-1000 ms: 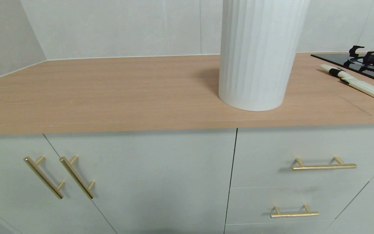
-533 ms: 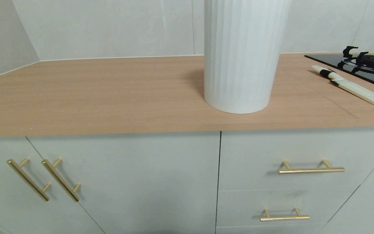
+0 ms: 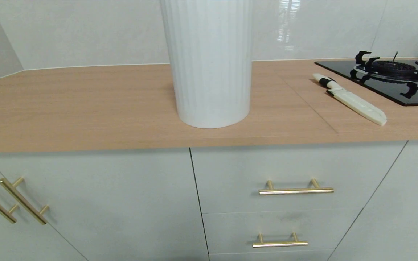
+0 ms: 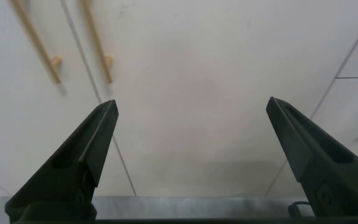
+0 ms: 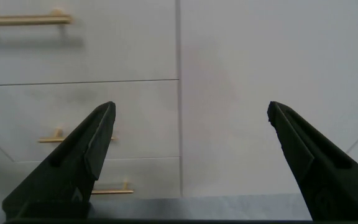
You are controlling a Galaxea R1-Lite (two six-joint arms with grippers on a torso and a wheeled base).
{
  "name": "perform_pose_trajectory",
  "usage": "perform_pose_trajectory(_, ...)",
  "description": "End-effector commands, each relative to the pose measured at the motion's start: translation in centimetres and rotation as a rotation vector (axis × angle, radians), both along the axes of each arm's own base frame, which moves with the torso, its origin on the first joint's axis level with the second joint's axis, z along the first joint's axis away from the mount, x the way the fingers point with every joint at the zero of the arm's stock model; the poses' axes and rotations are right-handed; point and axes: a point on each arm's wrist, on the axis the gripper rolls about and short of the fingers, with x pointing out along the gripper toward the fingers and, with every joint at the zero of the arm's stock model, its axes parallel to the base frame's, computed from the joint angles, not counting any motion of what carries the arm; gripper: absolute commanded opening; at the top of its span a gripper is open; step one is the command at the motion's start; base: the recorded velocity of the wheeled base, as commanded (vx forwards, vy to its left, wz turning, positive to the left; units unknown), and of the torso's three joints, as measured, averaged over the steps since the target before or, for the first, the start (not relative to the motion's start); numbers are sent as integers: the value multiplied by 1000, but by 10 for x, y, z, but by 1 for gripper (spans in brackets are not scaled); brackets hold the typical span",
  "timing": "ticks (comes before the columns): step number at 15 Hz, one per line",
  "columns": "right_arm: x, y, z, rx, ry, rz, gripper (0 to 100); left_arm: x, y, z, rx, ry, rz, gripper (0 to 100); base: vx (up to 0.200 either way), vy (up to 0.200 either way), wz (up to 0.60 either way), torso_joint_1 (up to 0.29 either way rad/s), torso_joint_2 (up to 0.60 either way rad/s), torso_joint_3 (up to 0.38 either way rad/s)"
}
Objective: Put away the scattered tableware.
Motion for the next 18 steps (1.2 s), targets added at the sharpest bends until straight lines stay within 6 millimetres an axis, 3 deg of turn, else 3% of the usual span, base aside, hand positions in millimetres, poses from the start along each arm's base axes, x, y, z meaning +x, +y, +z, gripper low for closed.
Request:
perform_pose_trajectory(1,0,0,0,0,2,-1,100,0,0,0,-1,0,-1,100,0,0,0,0,0,0)
perform_pose_trajectory(10,0,0,0,-2,2,-1,100,0,0,0,-1,0,1,100,0,0,0,2,-18,-14)
perform_pose_trajectory(18,0,0,0,-2,2,-1,100,0,0,0,-1,0,1,100,0,0,0,110,-398,-297)
